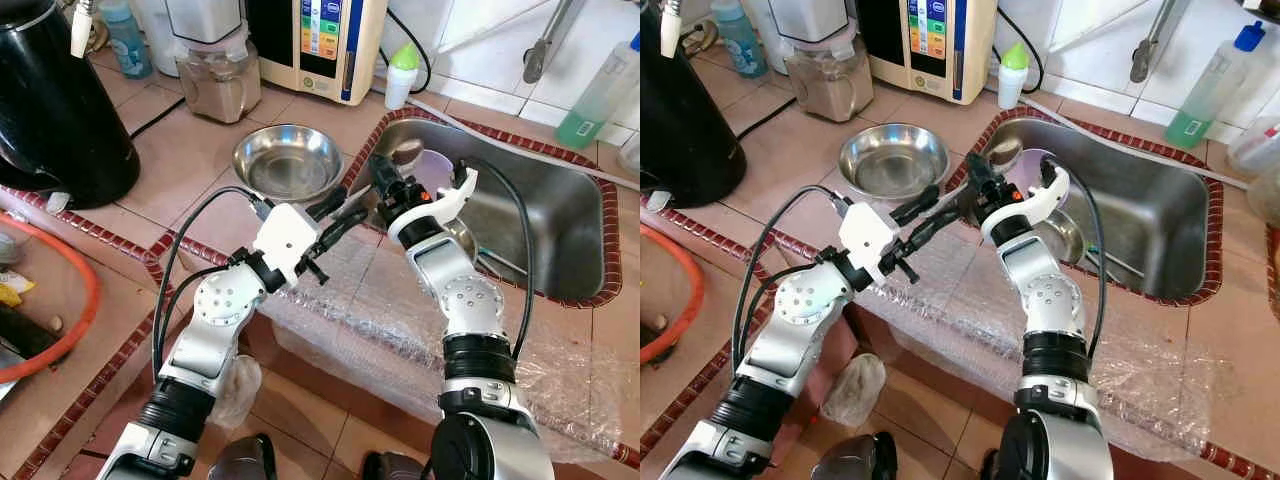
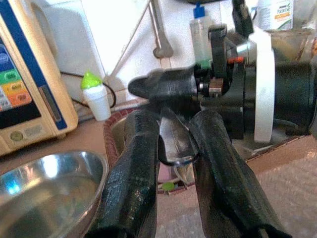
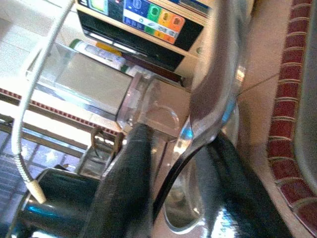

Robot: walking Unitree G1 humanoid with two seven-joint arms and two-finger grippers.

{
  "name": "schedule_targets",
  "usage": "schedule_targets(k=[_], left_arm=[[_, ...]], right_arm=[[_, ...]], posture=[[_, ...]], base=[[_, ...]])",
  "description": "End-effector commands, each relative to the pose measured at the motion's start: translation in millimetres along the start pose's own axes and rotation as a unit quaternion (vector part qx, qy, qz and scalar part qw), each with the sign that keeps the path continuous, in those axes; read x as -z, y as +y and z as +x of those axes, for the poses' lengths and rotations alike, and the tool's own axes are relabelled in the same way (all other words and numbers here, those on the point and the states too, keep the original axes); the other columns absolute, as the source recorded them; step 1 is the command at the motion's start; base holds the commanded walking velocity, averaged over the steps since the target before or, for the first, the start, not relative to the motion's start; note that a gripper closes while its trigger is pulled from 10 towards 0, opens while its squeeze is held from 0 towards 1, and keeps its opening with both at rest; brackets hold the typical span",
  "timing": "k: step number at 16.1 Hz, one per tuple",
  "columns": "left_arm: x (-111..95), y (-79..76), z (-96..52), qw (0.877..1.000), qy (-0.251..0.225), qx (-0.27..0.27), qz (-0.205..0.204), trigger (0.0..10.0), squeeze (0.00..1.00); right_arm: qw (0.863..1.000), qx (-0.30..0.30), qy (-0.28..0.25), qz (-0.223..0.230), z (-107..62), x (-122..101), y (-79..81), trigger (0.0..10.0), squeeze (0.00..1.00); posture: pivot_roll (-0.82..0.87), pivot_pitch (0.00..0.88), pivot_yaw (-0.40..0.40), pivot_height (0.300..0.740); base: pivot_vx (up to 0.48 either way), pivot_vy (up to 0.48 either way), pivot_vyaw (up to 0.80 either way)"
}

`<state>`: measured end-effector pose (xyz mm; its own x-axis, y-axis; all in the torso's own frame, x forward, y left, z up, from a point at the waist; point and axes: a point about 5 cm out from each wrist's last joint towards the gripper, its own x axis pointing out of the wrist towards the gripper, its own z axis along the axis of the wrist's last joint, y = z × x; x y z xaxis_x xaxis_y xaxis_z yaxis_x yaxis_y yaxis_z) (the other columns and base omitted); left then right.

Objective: Kitchen organization

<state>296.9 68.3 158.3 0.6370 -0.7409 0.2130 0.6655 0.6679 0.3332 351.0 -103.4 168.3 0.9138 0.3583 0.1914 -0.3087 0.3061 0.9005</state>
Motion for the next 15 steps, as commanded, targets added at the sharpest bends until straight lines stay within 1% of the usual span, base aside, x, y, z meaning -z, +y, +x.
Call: schedule_targets(k=[1, 8, 9, 10, 12, 14, 15], left_arm=[[-6, -2.0, 2.8, 1.0, -0.014, 0.009, 0.006, 0.0, 0.0], [-4, -1.1, 2.5, 1.0, -0.011, 0.006, 0.006, 0.0, 0.0], [-3, -1.4, 1.8, 1.0, -0.008, 0.007, 0.002, 3.2, 0.15], [0, -2.8, 0.9, 1.0, 0.001, 0.014, -0.01, 10.0, 1.0], [2, -2.0, -0.1, 1.0, 0.008, 0.013, -0.008, 10.0, 1.0], [3, 0.0, -1.8, 1.0, 0.015, 0.013, -0.006, 10.0, 1.0], [3, 1.0, -2.8, 1.0, 0.016, 0.01, -0.005, 10.0, 1.0]], right_arm=[[1.0, 0.009, 0.0, 0.004, 3.3, 3, -0.1, 0.0, 0.0], [1.0, 0.015, -0.006, -0.001, 4.4, -1, -1.6, 0.0, 0.0], [1.0, 0.016, -0.007, -0.01, 5.8, -2, -1.2, 0.0, 0.0], [0.998, 0.027, -0.02, -0.049, 9.2, -9, -1.6, 0.0, 0.0], [0.995, 0.039, -0.036, -0.086, 13.2, -17, -1.4, 0.0, 0.0], [0.988, 0.059, -0.06, -0.131, 18.8, -28, -2.1, 0.0, 0.0], [0.985, 0.066, -0.068, -0.142, 20.7, -32, -2.8, 0.0, 0.0]], posture=[[0.0, 0.094, 0.006, 0.74], [0.0, 0.095, 0.0, 0.74], [0.0, 0.095, -0.002, 0.74], [0.0, 0.096, -0.004, 0.74], [0.01, 0.103, -0.006, 0.74], [0.03, 0.107, -0.006, 0.74], [0.03, 0.108, -0.005, 0.74]], base=[[0.0, 0.0, 0.0], [0.0, 0.0, 0.0], [0.0, 0.0, 0.0], [0.0, 0.0, 0.0], [0.0, 0.0, 0.0], [0.0, 0.0, 0.0], [0.0, 0.0, 0.0]])
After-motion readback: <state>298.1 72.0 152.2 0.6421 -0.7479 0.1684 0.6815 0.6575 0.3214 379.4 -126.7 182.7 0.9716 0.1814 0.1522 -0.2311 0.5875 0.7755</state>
